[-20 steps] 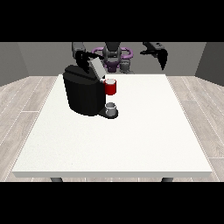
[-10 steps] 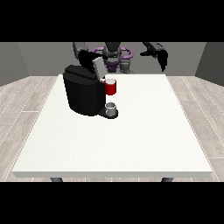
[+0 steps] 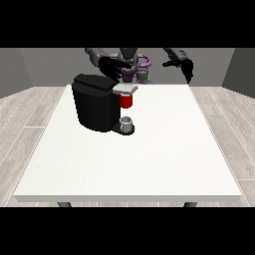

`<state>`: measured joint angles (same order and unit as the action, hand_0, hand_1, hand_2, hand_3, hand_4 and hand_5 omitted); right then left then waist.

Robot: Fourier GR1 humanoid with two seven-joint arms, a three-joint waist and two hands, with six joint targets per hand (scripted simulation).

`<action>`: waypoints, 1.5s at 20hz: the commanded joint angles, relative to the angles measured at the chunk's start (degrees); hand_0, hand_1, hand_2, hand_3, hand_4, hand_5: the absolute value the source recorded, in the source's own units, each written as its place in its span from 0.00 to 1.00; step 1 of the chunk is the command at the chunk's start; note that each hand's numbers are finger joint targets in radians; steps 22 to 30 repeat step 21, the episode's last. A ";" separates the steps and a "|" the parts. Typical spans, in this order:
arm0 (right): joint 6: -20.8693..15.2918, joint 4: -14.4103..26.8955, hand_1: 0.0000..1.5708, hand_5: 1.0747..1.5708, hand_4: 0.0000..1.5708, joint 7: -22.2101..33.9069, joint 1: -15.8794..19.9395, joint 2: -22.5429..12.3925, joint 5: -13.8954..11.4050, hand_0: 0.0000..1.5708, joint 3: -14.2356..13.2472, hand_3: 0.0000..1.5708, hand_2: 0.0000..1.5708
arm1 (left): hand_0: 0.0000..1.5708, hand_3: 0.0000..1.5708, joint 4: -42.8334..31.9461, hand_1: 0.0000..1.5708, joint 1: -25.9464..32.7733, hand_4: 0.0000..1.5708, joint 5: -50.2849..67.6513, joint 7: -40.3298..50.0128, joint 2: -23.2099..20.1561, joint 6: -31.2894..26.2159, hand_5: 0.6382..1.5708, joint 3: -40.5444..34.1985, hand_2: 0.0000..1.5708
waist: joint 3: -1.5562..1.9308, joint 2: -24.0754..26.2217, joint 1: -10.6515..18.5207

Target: Insert the coffee pod into the coffee machine and close the lid

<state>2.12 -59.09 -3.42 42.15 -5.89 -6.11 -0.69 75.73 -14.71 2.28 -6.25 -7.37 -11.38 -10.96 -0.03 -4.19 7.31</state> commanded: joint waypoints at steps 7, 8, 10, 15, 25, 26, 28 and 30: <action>-1.63 2.81 0.00 1.00 0.05 1.21 7.09 1.07 -2.22 0.00 -1.07 0.00 0.00 | 0.00 0.00 -0.16 0.00 -1.44 0.08 0.07 -2.98 -0.32 -0.72 1.00 1.49 0.00 | 0.03 -1.12 1.16; 1.51 3.42 0.00 1.00 0.08 -0.29 4.36 -0.21 -0.45 0.00 -1.74 0.00 0.00 | 0.00 0.00 3.55 0.00 -1.25 0.12 -0.21 1.93 1.82 1.46 1.00 3.19 0.00 | 0.05 1.57 1.03; -2.11 1.67 0.00 1.00 0.02 -1.38 4.02 4.03 -2.72 0.00 1.02 0.00 0.00 | 0.00 0.00 1.90 0.00 1.06 0.13 -1.30 -1.88 1.94 1.26 1.00 3.53 0.00 | 0.03 1.65 0.95; 6.74 -2.52 0.00 1.00 0.22 -6.82 -3.74 4.62 1.94 0.00 2.68 0.00 0.00 | 0.00 0.00 1.43 0.00 3.78 0.16 -0.77 -3.94 2.95 2.30 1.00 2.81 0.00 | 0.04 5.33 -3.45; -1.00 -8.36 0.00 1.00 0.10 -8.08 -19.98 5.85 10.11 0.00 11.25 0.00 0.00 | 0.00 0.00 -1.84 0.00 6.03 0.12 -0.52 -3.53 2.82 2.73 1.00 1.80 0.00 | 0.04 11.00 -7.44; -1.00 -8.36 0.00 1.00 0.10 -8.08 -19.98 5.85 10.11 0.00 11.25 0.00 0.00 | 0.00 0.00 -1.84 0.00 6.03 0.12 -0.52 -3.53 2.82 2.73 1.00 1.80 0.00 | 0.04 11.00 -7.44; -1.00 -8.36 0.00 1.00 0.10 -8.08 -19.98 5.85 10.11 0.00 11.25 0.00 0.00 | 0.00 0.00 -1.84 0.00 6.03 0.12 -0.52 -3.53 2.82 2.73 1.00 1.80 0.00 | 0.04 11.00 -7.44; -1.00 -8.36 0.00 1.00 0.10 -8.08 -19.98 5.85 10.11 0.00 11.25 0.00 0.00 | 0.00 0.00 -1.84 0.00 6.03 0.12 -0.52 -3.53 2.82 2.73 1.00 1.80 0.00 | 0.04 11.00 -7.44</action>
